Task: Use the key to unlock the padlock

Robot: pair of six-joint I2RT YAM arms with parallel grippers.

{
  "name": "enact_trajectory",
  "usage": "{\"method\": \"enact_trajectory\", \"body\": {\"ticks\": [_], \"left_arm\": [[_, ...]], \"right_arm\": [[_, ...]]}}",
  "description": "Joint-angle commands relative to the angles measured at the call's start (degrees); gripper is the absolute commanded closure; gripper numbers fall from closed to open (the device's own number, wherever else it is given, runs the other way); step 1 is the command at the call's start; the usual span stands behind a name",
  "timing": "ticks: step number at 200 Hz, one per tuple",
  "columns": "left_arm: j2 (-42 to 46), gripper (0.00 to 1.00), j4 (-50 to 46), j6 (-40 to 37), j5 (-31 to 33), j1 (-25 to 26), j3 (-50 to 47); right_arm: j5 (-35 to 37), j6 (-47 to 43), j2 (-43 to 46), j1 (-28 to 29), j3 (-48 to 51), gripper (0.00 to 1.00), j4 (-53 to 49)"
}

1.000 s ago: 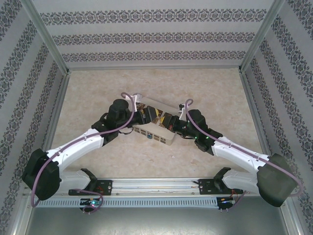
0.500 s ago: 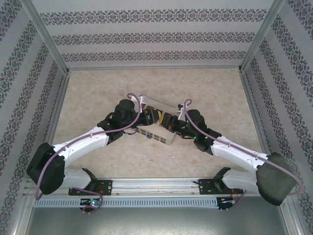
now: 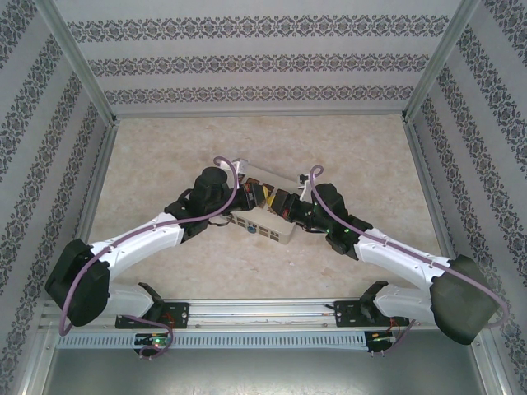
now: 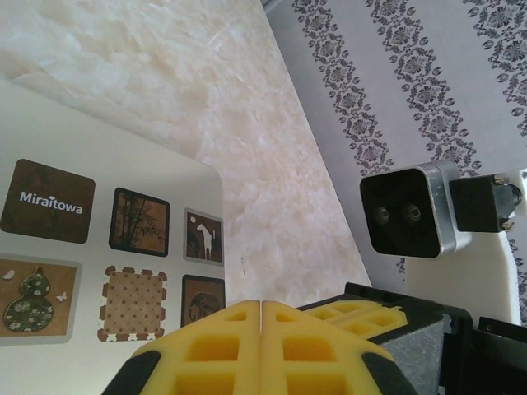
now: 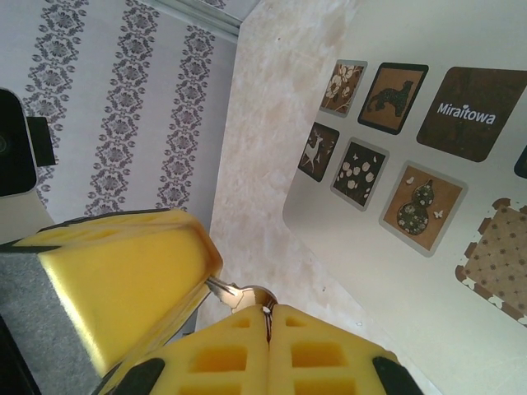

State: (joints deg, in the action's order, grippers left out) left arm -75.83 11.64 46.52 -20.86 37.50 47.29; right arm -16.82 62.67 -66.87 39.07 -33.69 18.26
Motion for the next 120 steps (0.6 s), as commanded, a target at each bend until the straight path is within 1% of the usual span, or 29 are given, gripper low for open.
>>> {"method": "enact_trajectory", "body": {"ticks": [1, 12, 27, 53, 79, 100, 120], "left_arm": [[3.1, 1.00, -1.8, -2.3, 1.1, 0.7, 1.8], [4.6, 1.00, -3.2, -3.2, 1.9, 0.2, 1.8], [6.5, 1.00, -5.3, -4.8, 1.6, -1.0, 2.3], [9.6, 1.00, -9.9, -7.5, -1.6, -3.8, 4.1], [11.9, 1.00, -14.2, -8.7, -6.8, -7.0, 6.4], [13.2, 1.00, -17.1, -9.7, -10.4, -8.7, 8.4], [14.0, 1.00, -17.6, -9.8, -13.0, -9.5, 9.4]], "right_arm": [[-3.2, -2.4, 1.5, -1.1, -0.9, 0.88, 2.1], [-4.8, -4.0, 2.3, -2.4, -0.5, 0.82, 2.0], [-6.8, -6.1, 3.6, -4.6, 0.2, 0.73, 2.0], [-12.6, -9.6, 5.6, -8.8, 0.4, 0.60, 2.4], [-17.5, -12.0, 6.8, -11.6, -0.8, 0.51, 4.4], [-21.6, -12.6, 6.9, -11.9, -2.5, 0.44, 8.2], [-25.3, -11.8, 5.1, -11.2, -4.7, 0.43, 11.4]]}}
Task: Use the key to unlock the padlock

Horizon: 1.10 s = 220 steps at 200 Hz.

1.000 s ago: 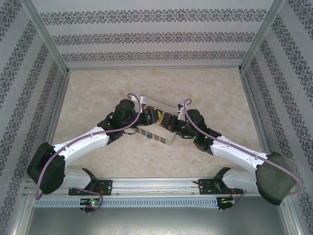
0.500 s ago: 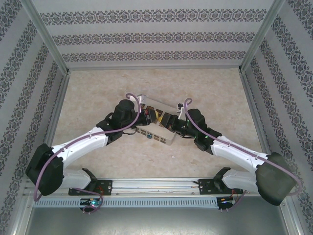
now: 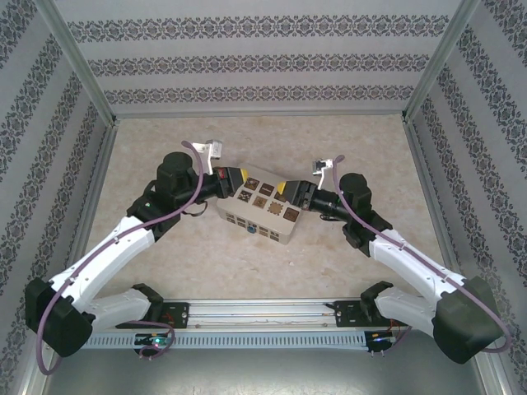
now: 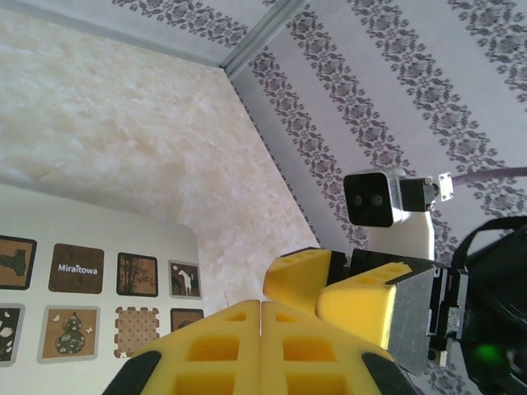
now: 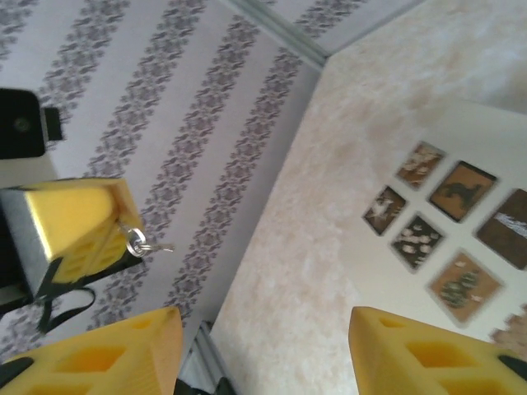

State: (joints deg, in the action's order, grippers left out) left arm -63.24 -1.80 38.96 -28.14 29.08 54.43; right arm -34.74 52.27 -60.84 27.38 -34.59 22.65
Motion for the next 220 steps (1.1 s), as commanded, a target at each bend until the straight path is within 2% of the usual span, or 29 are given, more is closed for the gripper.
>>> {"method": "enact_trajectory", "body": {"ticks": [1, 66, 167, 220], "left_arm": [[1.4, 1.00, -4.2, -2.2, -5.7, -1.1, 2.2], [2.0, 1.00, -2.6, -0.9, -8.2, -1.6, 2.4], [2.1, 1.00, -0.3, 0.6, -8.0, -2.1, 1.1], [2.2, 1.00, -0.1, 0.9, -8.0, -2.4, 0.8]], "right_arm": [[-7.6, -1.3, -1.0, 0.5, -4.0, 0.43, 7.2], [-9.5, -0.5, -8.6, 6.8, -11.1, 0.46, 10.8], [-9.7, -0.3, -11.9, 8.6, -11.6, 0.67, 11.0], [-10.7, -0.2, -13.9, 9.4, -13.0, 0.73, 11.1]]}}
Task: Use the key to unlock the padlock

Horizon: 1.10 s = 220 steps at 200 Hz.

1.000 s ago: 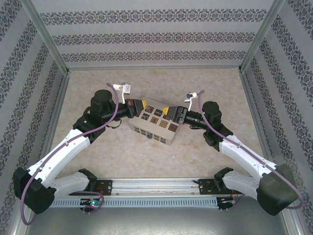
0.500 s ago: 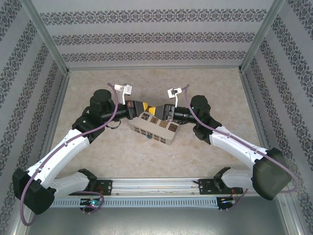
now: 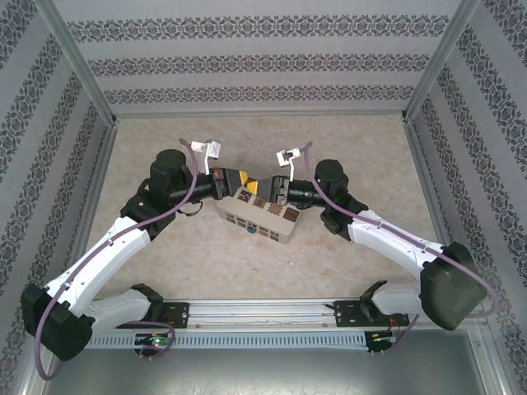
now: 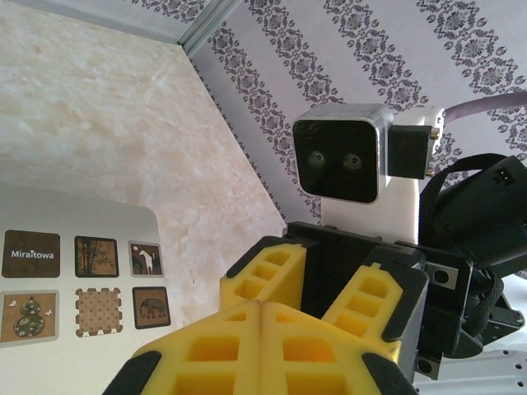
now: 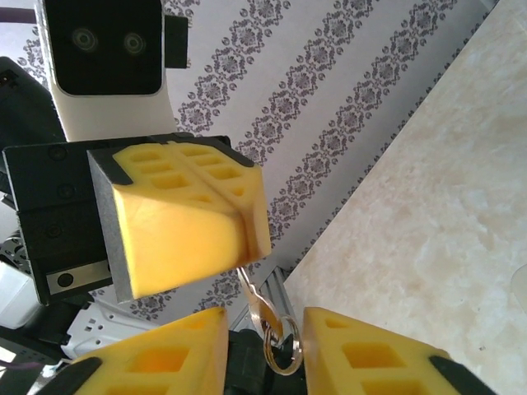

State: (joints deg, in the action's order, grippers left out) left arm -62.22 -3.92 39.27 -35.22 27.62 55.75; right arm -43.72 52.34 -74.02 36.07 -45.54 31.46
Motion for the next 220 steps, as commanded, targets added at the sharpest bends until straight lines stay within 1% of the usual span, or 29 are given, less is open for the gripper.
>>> {"method": "enact_trajectory", "body": {"ticks": [1, 14, 63, 102, 107, 113, 119, 122, 124, 145, 177, 200, 220], "left_arm": [[1.2, 1.00, 2.0, 0.5, -1.0, -1.0, -0.6], [1.3, 1.00, 2.1, 0.7, -0.9, -1.0, -0.9], [1.9, 1.00, 2.5, 0.9, -0.5, -1.2, -1.5], [3.4, 1.00, 2.6, 1.1, 0.8, -1.9, -2.3], [3.7, 0.97, 2.6, 1.1, 0.9, -2.0, -2.5], [4.0, 0.92, 2.6, 1.1, 1.0, -2.1, -2.6], [4.3, 0.82, 2.5, 1.0, 1.2, -2.2, -2.7], [4.5, 0.75, 2.4, 1.0, 1.4, -2.2, -2.8], [4.6, 0.72, 2.2, 0.9, 1.6, -2.3, -2.8], [6.6, 0.59, 0.8, -0.1, 3.9, -2.7, -3.5], [10.4, 0.44, -4.3, -3.6, 10.1, -3.1, -5.9], [13.2, 0.40, -8.0, -6.3, 14.4, -3.1, -10.0], [15.4, 0.35, -8.8, -7.3, 16.5, -3.0, -15.0]], "right_arm": [[-1.6, -0.3, -0.7, 0.7, -2.0, 0.73, 2.3], [-1.5, -0.4, -0.8, 0.7, -2.0, 0.77, 2.3], [-0.1, -1.8, 0.1, 0.4, -1.2, 0.99, 0.5], [0.8, -4.0, 1.4, -0.2, 0.4, 1.00, -2.5], [1.0, -4.5, 1.6, -0.1, 0.5, 1.00, -3.0], [1.2, -5.1, 1.8, -0.1, 0.7, 1.00, -3.7], [1.5, -5.9, 2.1, -0.1, 0.9, 1.00, -4.6], [1.7, -6.2, 2.2, -0.1, 1.0, 1.00, -5.0], [1.8, -6.5, 2.3, -0.2, 1.0, 1.00, -5.5], [3.5, -10.4, 3.2, -0.2, 1.3, 1.00, -10.5], [7.4, -16.5, 4.2, -0.4, 2.2, 1.00, -18.5], [9.1, -17.2, 3.9, -0.7, 4.3, 1.00, -19.4], [9.7, -16.6, 2.6, -1.4, 5.8, 1.00, -19.0]]}}
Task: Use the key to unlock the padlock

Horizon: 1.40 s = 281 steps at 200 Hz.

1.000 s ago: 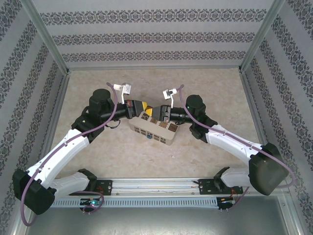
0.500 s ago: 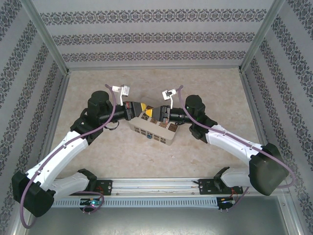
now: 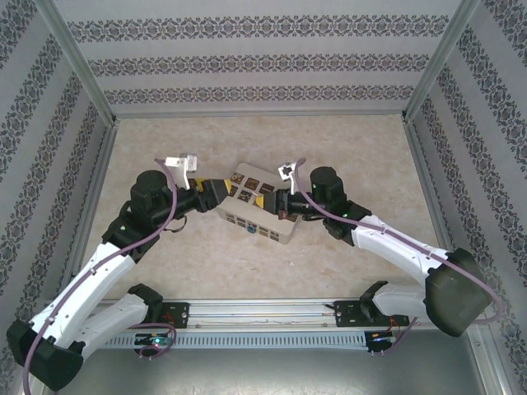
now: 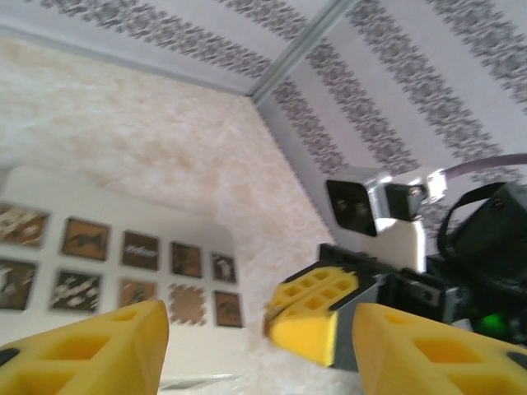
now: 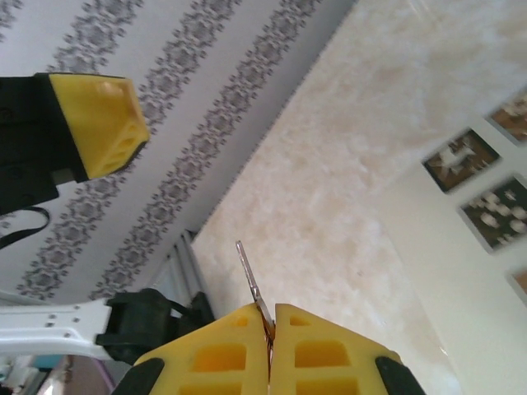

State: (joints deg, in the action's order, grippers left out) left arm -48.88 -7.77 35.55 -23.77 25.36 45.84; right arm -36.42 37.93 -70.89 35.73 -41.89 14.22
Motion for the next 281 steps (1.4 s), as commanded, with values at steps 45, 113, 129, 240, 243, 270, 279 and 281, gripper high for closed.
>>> {"method": "enact_trajectory", "body": {"ticks": [45, 113, 129, 240, 243, 270, 279, 281], "left_arm": [[6.7, 0.28, 2.4, -1.3, 5.6, -0.7, -17.6], [2.2, 0.32, 20.7, -2.1, 0.5, 0.8, -28.2], [0.3, 0.33, 23.5, -2.4, -0.3, 1.2, -29.1], [-12.0, 0.36, 30.6, -7.1, -0.8, 4.5, -28.5], [-12.4, 0.36, 31.2, -7.0, -0.8, 4.4, -28.5], [-16.8, 0.35, 36.0, -7.5, -0.8, 4.4, -28.7], [-18.3, 0.35, 37.9, -7.6, -0.9, 4.5, -28.8], [-18.7, 0.35, 38.3, -7.7, -1.0, 4.4, -28.8]], "right_arm": [[2.5, 1.4, -5.2, -2.7, 4.0, 1.00, 0.6], [0.9, 3.7, -13.4, -4.2, 2.4, 1.00, 2.2], [0.9, 3.8, -15.0, -4.5, 2.4, 1.00, 2.9], [0.7, 4.8, -22.2, -4.1, 4.2, 1.00, 5.1], [0.8, 4.8, -22.2, -4.1, 4.2, 1.00, 5.0], [1.7, 4.6, -21.9, -4.0, 4.4, 1.00, 4.6], [1.8, 4.4, -21.9, -4.0, 4.3, 1.00, 4.4], [1.8, 4.4, -21.9, -4.0, 4.3, 1.00, 4.3]]}}
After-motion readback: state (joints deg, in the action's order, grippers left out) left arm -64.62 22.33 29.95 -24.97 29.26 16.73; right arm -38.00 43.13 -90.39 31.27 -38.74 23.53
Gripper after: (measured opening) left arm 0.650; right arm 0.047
